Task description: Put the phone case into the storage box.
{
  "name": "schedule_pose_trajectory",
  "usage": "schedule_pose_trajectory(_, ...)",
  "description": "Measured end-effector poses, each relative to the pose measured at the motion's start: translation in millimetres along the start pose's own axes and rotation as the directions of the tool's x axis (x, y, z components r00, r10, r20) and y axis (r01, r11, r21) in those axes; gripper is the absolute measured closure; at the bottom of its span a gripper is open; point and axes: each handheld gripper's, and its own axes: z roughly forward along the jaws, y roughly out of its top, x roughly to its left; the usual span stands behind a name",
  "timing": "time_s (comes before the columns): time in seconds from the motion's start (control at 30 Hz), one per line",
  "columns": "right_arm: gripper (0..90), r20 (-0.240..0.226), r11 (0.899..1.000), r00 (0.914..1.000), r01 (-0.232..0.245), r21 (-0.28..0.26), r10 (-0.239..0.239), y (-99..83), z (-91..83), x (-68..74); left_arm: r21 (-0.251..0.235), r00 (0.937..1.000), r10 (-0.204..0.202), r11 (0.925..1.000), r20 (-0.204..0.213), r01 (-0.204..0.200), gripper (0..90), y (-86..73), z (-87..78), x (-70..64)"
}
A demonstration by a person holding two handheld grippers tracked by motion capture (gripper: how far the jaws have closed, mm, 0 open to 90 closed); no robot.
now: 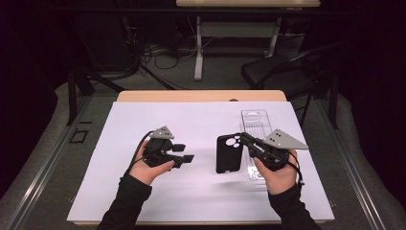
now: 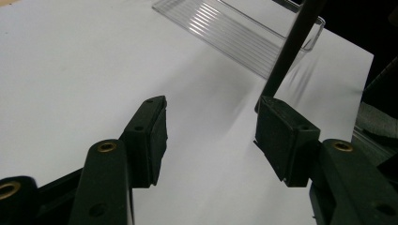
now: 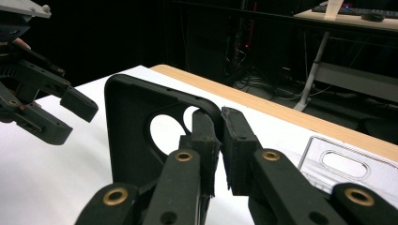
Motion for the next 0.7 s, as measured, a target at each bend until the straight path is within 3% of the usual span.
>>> schedule_pose_trajectory(0.13, 84.7, 0.004, 1.0, 1.0, -0.004, -0.009, 0.004, 1.5, -2.4, -5.3, -0.009, 0.9998, -0.013, 0.9999, -0.013, 0.013, 43.5, -1.4, -1.8, 3.6)
schedule_pose_trajectory(0.57, 84.7, 0.025, 0.999, 0.9997, 0.001, -0.038, 0.0, 14.9, -8.9, -14.8, 0.028, 0.9973, -0.056, 0.9979, -0.046, 0.057, 42.3, -6.1, -2.0, 12.1)
schedule_pose_trajectory(0.7, 84.7, 0.033, 0.999, 0.9994, 0.008, -0.045, -0.007, 19.6, -10.8, -17.1, 0.037, 0.9967, -0.06, 0.9974, -0.055, 0.062, 37.3, -6.4, -1.9, 13.1)
